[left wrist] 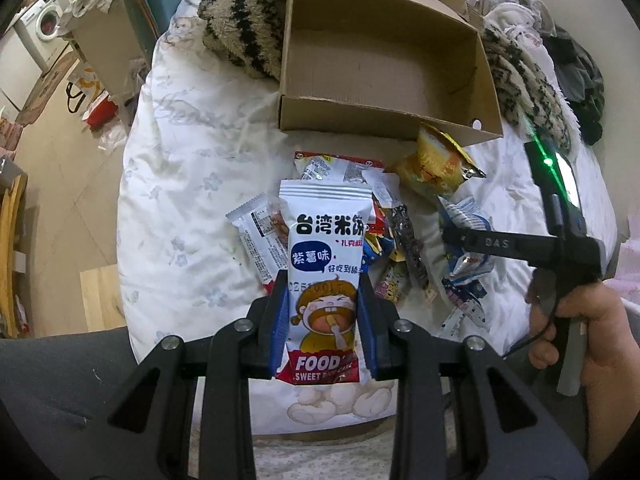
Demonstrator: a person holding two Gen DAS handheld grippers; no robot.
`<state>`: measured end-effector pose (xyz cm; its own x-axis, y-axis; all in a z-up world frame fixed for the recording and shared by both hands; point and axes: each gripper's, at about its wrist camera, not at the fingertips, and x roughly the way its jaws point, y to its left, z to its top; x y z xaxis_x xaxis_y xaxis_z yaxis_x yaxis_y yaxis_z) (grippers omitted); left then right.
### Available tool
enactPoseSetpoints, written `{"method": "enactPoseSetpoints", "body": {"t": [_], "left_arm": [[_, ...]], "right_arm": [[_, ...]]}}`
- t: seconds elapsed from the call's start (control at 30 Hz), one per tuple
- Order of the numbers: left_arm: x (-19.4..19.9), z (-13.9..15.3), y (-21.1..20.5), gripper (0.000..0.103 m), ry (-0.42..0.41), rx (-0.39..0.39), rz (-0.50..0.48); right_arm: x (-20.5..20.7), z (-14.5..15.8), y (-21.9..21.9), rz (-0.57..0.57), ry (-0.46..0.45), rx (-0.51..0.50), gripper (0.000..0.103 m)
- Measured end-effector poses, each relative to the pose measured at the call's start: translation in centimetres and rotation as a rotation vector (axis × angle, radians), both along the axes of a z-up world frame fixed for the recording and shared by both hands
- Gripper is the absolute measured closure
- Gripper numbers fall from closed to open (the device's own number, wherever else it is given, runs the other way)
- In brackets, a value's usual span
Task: Organize snacks
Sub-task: 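Grasp the blue-striped white chip bag with the right tool, then carry both packets over the cardboard box and release them inside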
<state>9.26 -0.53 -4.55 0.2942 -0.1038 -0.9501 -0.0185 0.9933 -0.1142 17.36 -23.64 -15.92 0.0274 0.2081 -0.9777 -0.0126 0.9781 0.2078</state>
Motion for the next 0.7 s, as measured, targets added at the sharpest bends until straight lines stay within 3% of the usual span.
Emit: {"method": "enactPoseSetpoints", "body": {"t": [0.07,0.27,0.47,0.7], "left_arm": [[-0.2,0.3,-0.3,0.076,-0.02,0.02,-0.013],[0.2,0.8,0.3,0.076,-0.035,0.01,0.015],[0.4,1.4,0.8,0.076,-0.068,0.027,0.023],[1.4,2.6,0.9,0.076,-0.119,0.04,0.024]], "right_arm": [[-0.2,0.5,-0.1,0.0,-0.009,0.021,0.041],[-1.8,3.9,-2.5,-0.047,-0.057,0.077,0.044],[-5.1,9.0,-4.7,-0.006,-0.184,0.122,0.044],[-6.0,14.6,-7.2,-0.082,-0.418,0.334,0.044]]}}
